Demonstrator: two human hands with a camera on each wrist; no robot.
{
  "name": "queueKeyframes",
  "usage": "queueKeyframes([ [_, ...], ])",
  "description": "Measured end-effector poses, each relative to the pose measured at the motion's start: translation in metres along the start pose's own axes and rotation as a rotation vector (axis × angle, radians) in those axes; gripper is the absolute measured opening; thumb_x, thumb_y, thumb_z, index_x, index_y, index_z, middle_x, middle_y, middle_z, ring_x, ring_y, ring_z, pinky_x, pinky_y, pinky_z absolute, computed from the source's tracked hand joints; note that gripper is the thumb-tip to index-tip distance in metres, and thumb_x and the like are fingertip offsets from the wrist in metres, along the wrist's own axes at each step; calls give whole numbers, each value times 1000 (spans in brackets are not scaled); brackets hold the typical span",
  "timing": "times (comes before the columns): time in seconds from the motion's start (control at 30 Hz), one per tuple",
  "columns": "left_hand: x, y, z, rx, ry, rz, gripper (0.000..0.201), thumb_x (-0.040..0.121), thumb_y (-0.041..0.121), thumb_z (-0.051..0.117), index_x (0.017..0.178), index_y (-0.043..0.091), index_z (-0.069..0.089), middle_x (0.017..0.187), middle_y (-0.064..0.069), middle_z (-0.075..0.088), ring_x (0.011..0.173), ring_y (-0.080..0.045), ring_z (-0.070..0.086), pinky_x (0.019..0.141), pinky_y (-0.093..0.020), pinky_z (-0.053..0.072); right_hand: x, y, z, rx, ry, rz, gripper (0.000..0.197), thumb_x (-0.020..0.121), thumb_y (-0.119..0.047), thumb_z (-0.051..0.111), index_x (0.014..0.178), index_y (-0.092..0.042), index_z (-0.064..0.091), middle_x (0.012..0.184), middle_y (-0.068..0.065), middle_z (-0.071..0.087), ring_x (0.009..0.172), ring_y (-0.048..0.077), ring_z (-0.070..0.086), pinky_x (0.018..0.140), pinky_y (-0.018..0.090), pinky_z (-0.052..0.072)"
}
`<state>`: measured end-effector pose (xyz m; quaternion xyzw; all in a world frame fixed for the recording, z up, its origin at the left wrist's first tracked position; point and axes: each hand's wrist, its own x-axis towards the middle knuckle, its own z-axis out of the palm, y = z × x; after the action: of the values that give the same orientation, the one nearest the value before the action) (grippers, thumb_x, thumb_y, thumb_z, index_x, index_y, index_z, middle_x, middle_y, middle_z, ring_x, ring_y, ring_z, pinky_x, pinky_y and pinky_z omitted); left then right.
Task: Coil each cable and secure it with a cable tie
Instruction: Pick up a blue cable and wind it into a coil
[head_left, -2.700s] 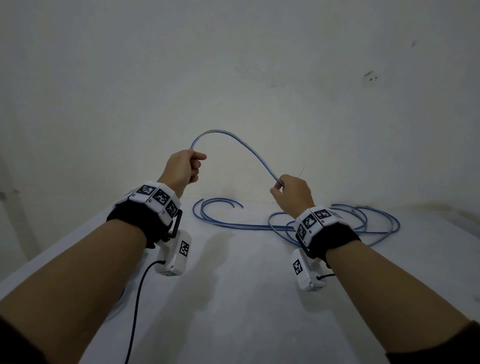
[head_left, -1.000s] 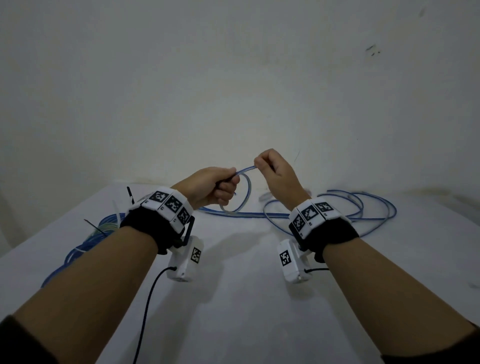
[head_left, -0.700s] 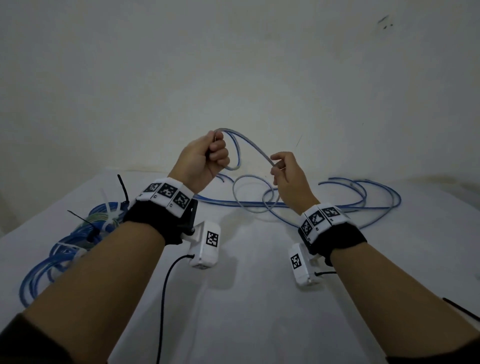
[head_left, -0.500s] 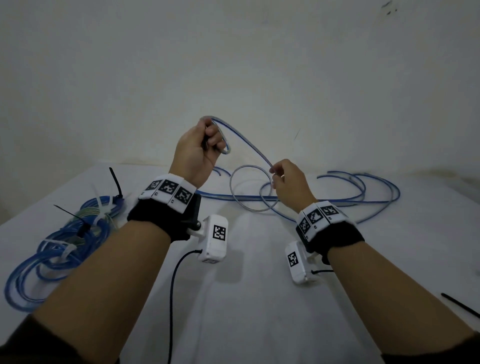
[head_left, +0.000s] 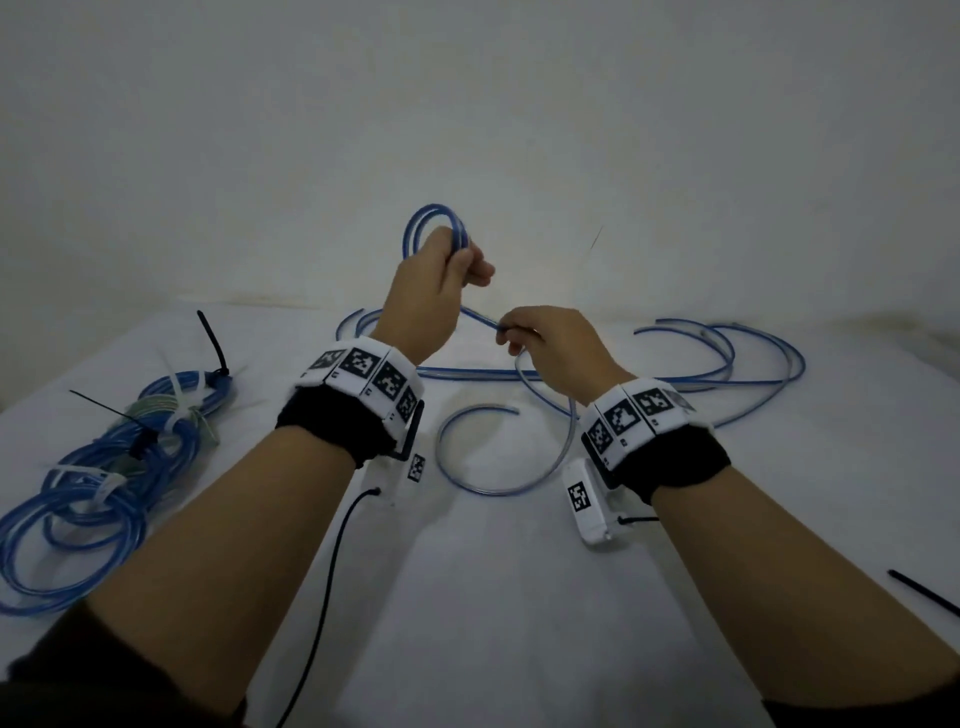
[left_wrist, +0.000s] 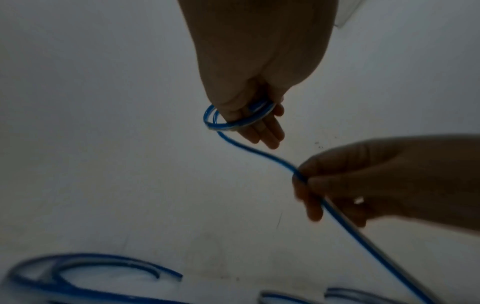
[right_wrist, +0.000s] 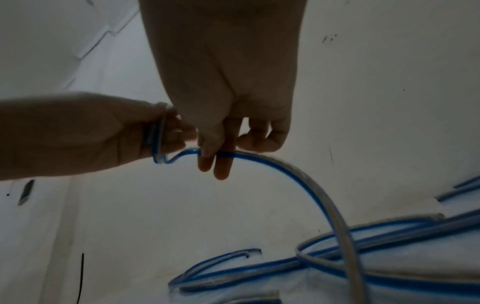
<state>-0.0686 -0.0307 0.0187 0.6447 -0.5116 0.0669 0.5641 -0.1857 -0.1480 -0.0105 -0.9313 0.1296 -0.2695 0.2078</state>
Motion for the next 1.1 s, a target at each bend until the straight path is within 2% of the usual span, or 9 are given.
queueKeyframes([
  [0.13, -3, -3, 2, 481, -258, 39, 21, 101, 17, 32, 96, 7, 50, 86, 0, 64, 79, -18, 61, 72, -32, 46, 7, -7, -11, -113, -32, -101, 22, 94, -8, 44, 96, -8, 66, 91, 10, 65, 86, 26, 58, 78, 36, 43],
  [0.23, -4, -3, 3, 606, -387, -20, 19, 100, 15, 32, 87, 11, 45, 83, -4, 60, 67, -18, 50, 65, -35, 40, 11, -7, -15, -230, -61, -104, 21, 97, -12, 42, 100, -8, 63, 96, 11, 62, 90, 27, 54, 82, 34, 38],
  [0.37, -6, 0, 6, 322, -435, -187, 27, 100, 19, 32, 81, 11, 50, 80, 2, 57, 69, -15, 49, 71, -34, 41, 7, -2, -19, -98, -13, -83, 12, 92, -19, 56, 101, -11, 53, 95, 3, 60, 91, 19, 46, 80, 31, 42],
  [0.47, -4, 6, 7, 266, -424, -241, 32, 101, 26, 35, 82, 13, 57, 70, 7, 52, 62, -7, 47, 61, -25, 37, 8, 0, -21, -130, 25, -132, 17, 85, -16, 65, 97, -9, 54, 95, 4, 56, 86, 17, 44, 76, 27, 39],
  [0.57, -3, 14, 8, 161, -452, -262, 36, 100, 28, 37, 76, 13, 59, 61, 6, 52, 55, -8, 46, 55, -22, 36, 9, 4, -16, -47, 232, -166, 8, 83, -6, 65, 89, -5, 60, 93, 9, 54, 77, 13, 46, 71, 16, 41],
  [0.67, -5, 21, 8, 78, -492, -300, 40, 99, 35, 40, 76, 8, 60, 39, 11, 47, 38, -2, 42, 41, -12, 32, 4, 5, -9, 70, 386, -163, 10, 83, -4, 61, 91, -5, 67, 92, 8, 55, 78, 10, 50, 71, 9, 43],
  [0.77, -7, 23, 8, 29, -534, -329, 40, 97, 38, 43, 70, 11, 57, 38, 11, 40, 36, -3, 34, 40, -14, 28, 0, 3, -5, 146, 443, -165, 18, 83, -8, 57, 95, -5, 71, 90, 8, 61, 83, 13, 56, 75, 16, 44],
  [0.93, -12, 22, 6, -150, -444, -349, 42, 100, 32, 38, 65, 12, 48, 41, 14, 34, 40, -5, 27, 41, -16, 23, -2, 6, -4, 170, 486, -159, 18, 87, -16, 59, 97, -8, 72, 91, 5, 70, 86, 18, 63, 80, 36, 50],
  [1.1, -17, 14, 3, -211, -350, -361, 42, 100, 34, 37, 64, 14, 46, 45, 12, 33, 42, -6, 26, 42, -16, 22, -3, 12, -5, 160, 398, -53, 17, 91, -21, 59, 100, -11, 69, 96, 1, 56, 84, 5, 51, 69, 7, 40],
])
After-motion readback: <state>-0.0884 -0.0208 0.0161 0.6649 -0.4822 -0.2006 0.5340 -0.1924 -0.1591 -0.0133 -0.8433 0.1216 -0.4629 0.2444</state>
